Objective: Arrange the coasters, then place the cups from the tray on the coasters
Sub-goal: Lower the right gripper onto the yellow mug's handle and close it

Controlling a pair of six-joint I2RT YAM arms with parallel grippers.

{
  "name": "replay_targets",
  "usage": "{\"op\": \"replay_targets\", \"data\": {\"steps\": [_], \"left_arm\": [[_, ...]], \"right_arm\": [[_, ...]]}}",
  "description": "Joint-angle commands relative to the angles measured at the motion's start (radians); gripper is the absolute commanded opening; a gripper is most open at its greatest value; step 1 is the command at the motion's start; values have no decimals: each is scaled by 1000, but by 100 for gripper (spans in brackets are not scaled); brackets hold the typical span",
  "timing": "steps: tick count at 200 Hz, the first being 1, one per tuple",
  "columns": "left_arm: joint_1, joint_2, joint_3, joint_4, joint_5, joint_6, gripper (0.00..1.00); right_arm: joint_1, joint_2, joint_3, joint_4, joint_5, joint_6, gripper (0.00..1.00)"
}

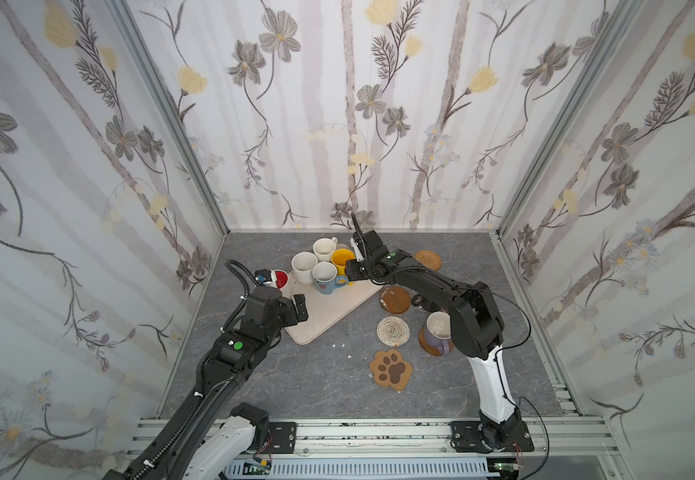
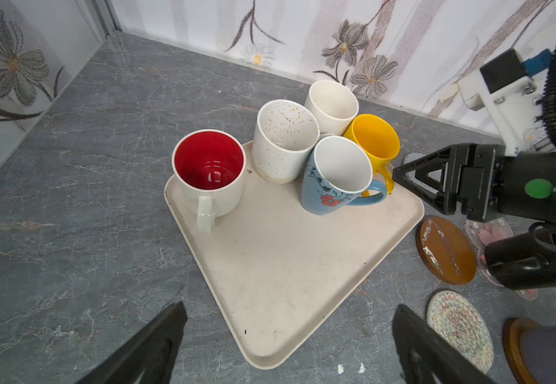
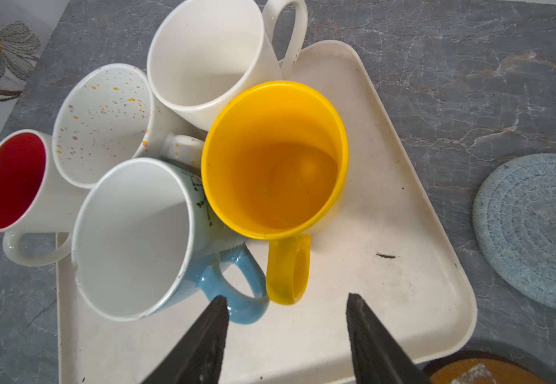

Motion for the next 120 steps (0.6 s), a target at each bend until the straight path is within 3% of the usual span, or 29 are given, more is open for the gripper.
{"op": "replay_targets", "data": {"steps": [1,120], "left_arm": [[9,-5,-10,57,13,-16,100],[26,-2,-43,90,52,-19,100]], "right_arm": [[-1,24,21,-2,-4,7,56],[-11,113,86,-25,10,-1,38]]}}
